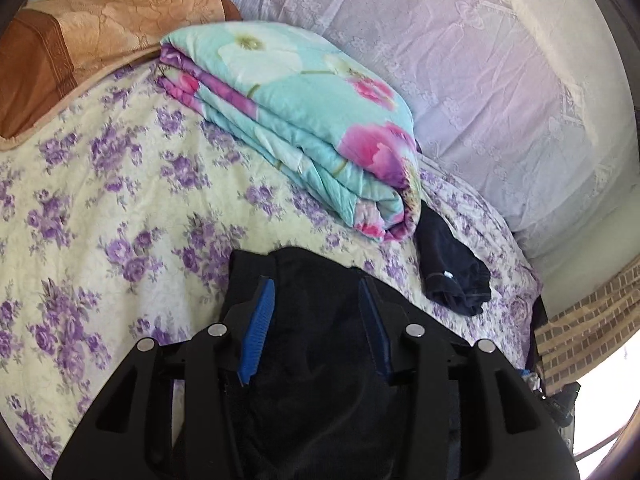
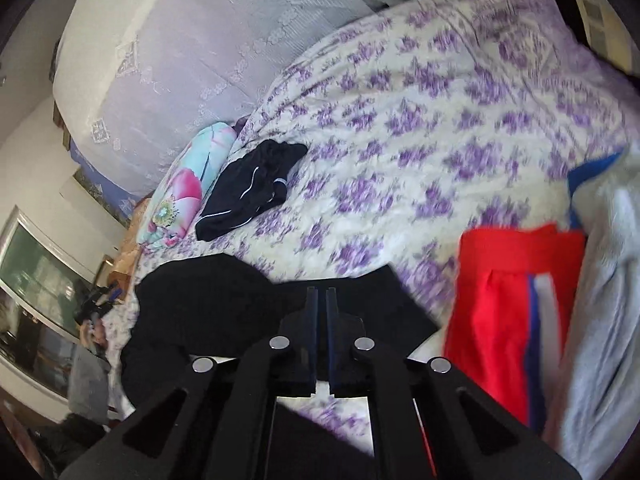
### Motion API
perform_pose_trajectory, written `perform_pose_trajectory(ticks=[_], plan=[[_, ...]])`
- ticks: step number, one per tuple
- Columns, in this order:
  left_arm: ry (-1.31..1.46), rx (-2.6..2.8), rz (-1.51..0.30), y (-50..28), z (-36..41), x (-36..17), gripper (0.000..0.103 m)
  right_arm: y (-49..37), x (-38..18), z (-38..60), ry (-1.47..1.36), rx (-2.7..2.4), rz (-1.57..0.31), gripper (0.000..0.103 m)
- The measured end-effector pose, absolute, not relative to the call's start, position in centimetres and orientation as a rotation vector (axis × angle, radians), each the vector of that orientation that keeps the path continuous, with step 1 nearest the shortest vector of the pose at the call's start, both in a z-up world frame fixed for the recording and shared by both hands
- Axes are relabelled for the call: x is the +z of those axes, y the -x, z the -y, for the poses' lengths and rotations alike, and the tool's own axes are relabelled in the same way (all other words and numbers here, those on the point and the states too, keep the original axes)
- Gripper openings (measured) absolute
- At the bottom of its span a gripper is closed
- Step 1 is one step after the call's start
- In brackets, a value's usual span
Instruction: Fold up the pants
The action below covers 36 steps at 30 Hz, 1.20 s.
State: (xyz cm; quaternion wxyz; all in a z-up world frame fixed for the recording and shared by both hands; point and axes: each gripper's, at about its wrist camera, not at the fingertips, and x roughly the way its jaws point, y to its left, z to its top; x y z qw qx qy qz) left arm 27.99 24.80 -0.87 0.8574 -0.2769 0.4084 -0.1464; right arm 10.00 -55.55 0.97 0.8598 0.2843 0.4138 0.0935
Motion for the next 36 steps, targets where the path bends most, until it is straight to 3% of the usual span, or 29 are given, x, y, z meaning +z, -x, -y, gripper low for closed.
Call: perform_pose_trajectory(ticks=[1, 2, 3, 4, 8, 10, 14, 23, 25, 28, 35, 36], plan=[[0.584, -0.309, -0.866, -27.8, -24.6, -1.2, 0.042, -10.4, 0.6, 55.0, -0.603, 0.195, -0.885, 0.008], [0.587, -0.312, -0.874, -27.7, -24.4, -1.4, 0.042, -11.0, 0.1, 54.8, -0.639, 0.196, -0.908, 0.02], [0.588, -0.318, -0.882, -27.6, -24.1, -1.8, 0.042, -12.0, -0.4, 54.6, -0.677, 0.19, -0.92, 0.044], [0.586, -0.318, -0.888, -27.5, -23.8, -2.0, 0.043, -12.7, -0.4, 54.0, -0.657, 0.176, -0.926, 0.048], [0.552, -0.285, -0.922, -27.5, -23.1, -2.7, 0.053, -16.5, -0.4, 52.0, -0.572, 0.134, -1.011, 0.05], [0.539, -0.283, -0.926, -27.5, -23.1, -2.8, 0.053, -18.6, -1.0, 52.1, -0.482, 0.027, -1.087, 0.057], [0.517, -0.288, -0.933, -27.6, -23.2, -3.3, 0.054, -21.3, -3.7, 54.5, -0.47, -0.038, -1.177, 0.059], [0.532, -0.246, -0.983, -27.5, -24.4, -6.0, 0.056, -20.3, -8.2, 56.5, -0.514, 0.322, -1.138, 0.063], [0.541, -0.233, -0.982, -27.6, -24.5, -6.2, 0.058, -20.0, -8.2, 56.2, -0.486, 0.379, -1.135, 0.067], [0.558, -0.228, -0.981, -27.8, -23.8, -6.5, 0.062, -19.9, -7.9, 55.0, -0.413, 0.513, -1.154, 0.087], [0.502, -0.223, -0.998, -28.3, -21.0, -6.6, 0.068, -20.6, -7.9, 55.1, -0.463, 0.467, -1.213, 0.089], [0.508, -0.226, -0.994, -28.4, -20.8, -6.5, 0.068, -20.9, -8.0, 55.0, -0.495, 0.473, -1.205, 0.096]])
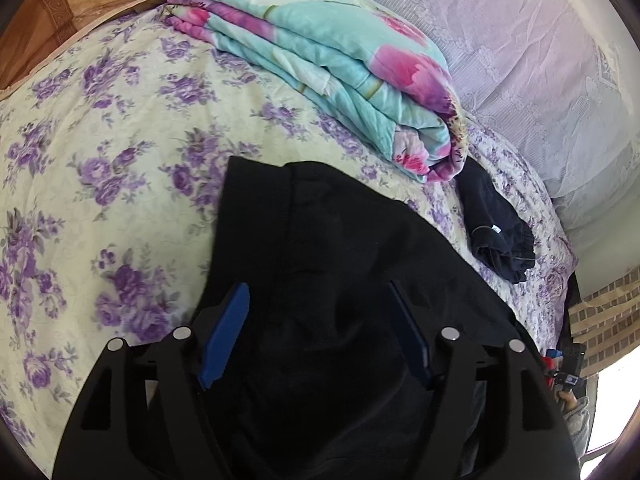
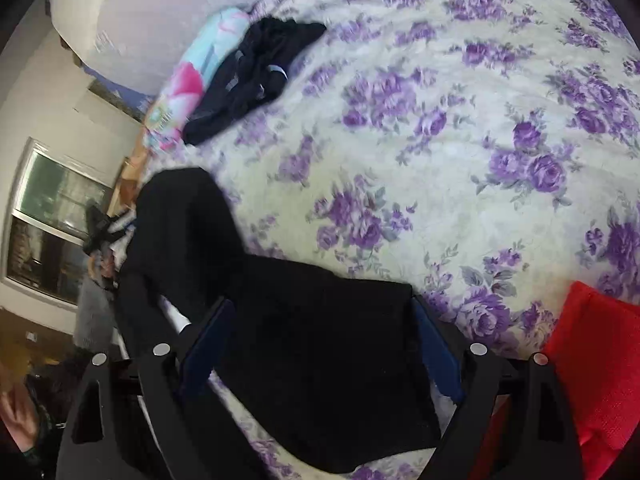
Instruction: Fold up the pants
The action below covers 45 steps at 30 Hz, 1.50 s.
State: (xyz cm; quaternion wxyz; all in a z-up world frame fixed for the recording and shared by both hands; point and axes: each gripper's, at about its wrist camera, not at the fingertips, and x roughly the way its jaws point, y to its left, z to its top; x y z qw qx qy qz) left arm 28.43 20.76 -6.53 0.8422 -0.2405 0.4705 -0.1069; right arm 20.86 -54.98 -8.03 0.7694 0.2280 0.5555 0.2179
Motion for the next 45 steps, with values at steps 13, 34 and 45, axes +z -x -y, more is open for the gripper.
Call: perform_pose_trajectory(ticks=[13, 34, 45], plan=[[0.514, -0.222, -0.995, -28.6, -20.2, -6.6, 0.07, -17.3, -8.5, 53.0, -0.532, 0.416, -1.124, 0.006], [0.545, -0.382, -0.949, -24.7, -19.6, -5.1, 0.072, -2.7, -0.7, 50.6, -0.609, 0.361, -0.825, 0.006], [0.437, -0.423, -0.909, -21.6, -18.3, -4.8, 0.077, 5.0, -6.1, 43.6, -1.25, 0.136, -0.591, 0.089]])
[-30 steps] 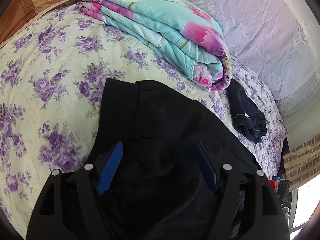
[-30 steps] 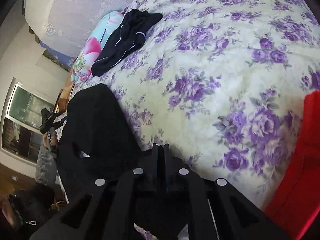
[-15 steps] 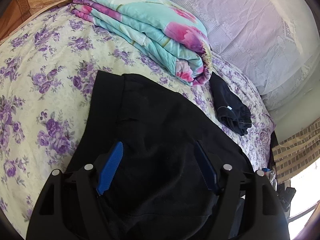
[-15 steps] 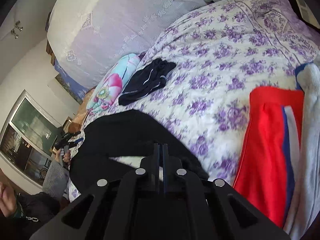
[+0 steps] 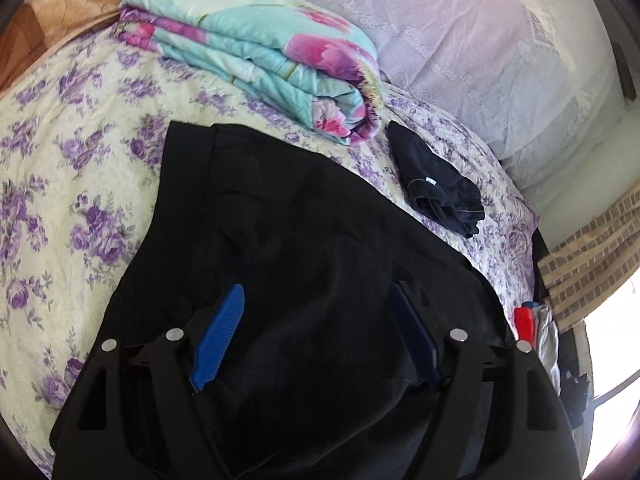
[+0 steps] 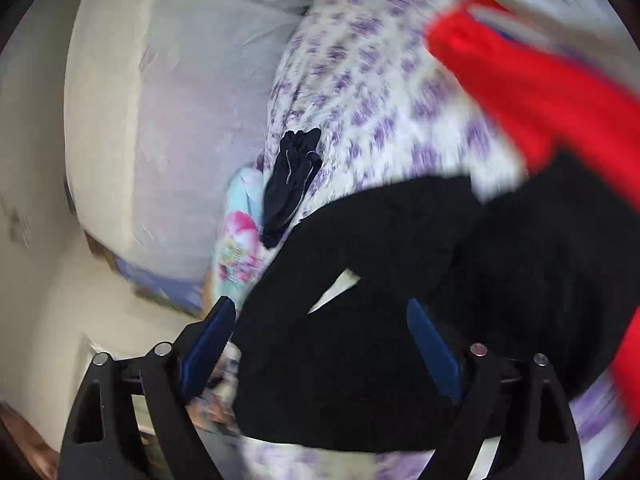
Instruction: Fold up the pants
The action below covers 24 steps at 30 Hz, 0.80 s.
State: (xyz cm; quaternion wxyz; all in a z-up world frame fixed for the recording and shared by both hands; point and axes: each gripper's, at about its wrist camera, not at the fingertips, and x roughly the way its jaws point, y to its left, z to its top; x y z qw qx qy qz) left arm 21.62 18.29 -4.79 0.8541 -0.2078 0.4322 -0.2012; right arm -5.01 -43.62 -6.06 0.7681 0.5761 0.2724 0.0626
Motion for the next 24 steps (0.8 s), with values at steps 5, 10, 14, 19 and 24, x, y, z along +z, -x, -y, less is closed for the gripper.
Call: perform_pose_trajectory(ticks=[5, 10, 14, 19, 24], plan=[[0.435, -0.475, -0.852, -21.0, -17.5, -4.9, 0.08, 3.1, -8.4, 40.9, -1.348, 0.044, -0.503, 0.089], [0.455, -0.498, -0.831, -20.5, -18.0, -6.0, 0.084, 1.3, -11.5, 41.6, -1.524, -0.065, -0.353, 0.083], [0.52, -0.522, -0.871, -20.9, -18.7, -7.3, 0.086, 0.5, -11.4, 41.7, -1.493, -0.189, -0.31, 0.081], [0.503, -0.539, -0.853, -20.4, -18.5, -7.1, 0.087, 1.1, -11.8, 40.7, -1.542, -0.287, -0.183, 0.086], [0.488, -0.532, -0.863, -20.2, -18.4, -7.2, 0.088, -0.3, -11.3, 40.6, -1.479, -0.296, -0.237, 0.096]])
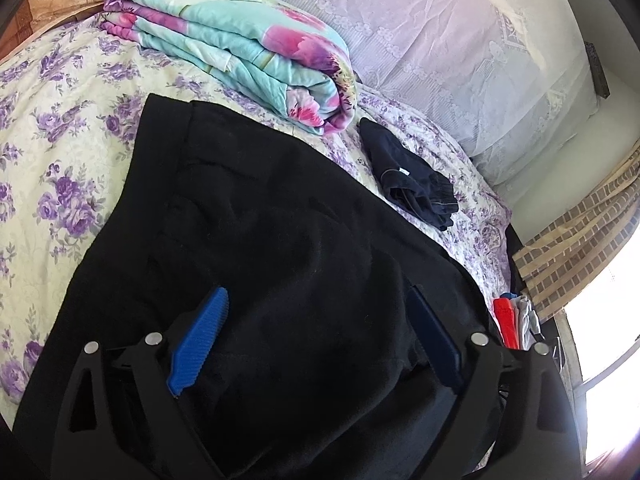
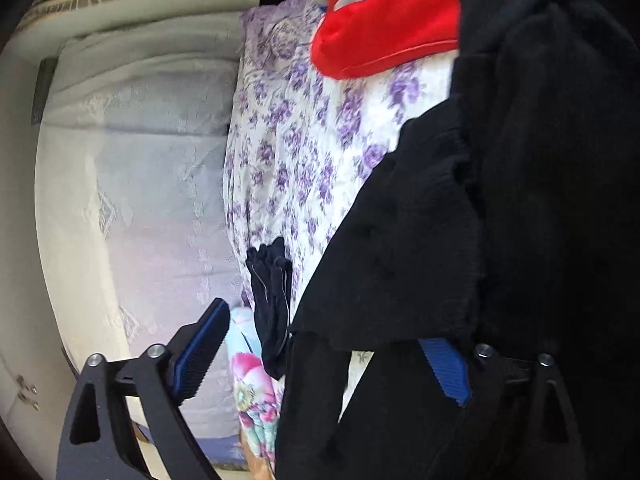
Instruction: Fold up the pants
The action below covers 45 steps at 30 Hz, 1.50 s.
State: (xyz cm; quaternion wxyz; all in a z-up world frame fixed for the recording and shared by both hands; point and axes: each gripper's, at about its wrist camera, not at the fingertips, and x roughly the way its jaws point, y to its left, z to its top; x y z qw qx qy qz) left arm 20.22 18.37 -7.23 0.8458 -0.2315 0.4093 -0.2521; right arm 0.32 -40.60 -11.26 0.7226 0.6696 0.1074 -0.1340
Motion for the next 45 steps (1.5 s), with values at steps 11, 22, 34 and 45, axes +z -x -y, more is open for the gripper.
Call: perform_pose_trajectory(ticks=[11, 22, 34, 45], plan=[[0.504, -0.516, -0.866, -20.0, -18.9, -7.4, 0.089, -0.9, -14.7, 40.4, -1.71, -0.36, -0.243, 0.008], [0.536, -0.532, -0.871, -20.2, -19.3, -7.5, 0.089, -0.1, -12.8, 42.2, -1.537, -0.164, -0.17, 0.007], [0.791, -0.444, -0.973, -26.0, -22.9, -5.3, 0.089, 1.4, -7.9, 46.8, -1.445, -0.09, -0.161, 0.007], [0.673, -0.287, -1.044, -33.2, -27.0, -5.6, 0.089, 1.5, -9.2, 46.9, -1.484, -0.072, -0.215, 0.007]])
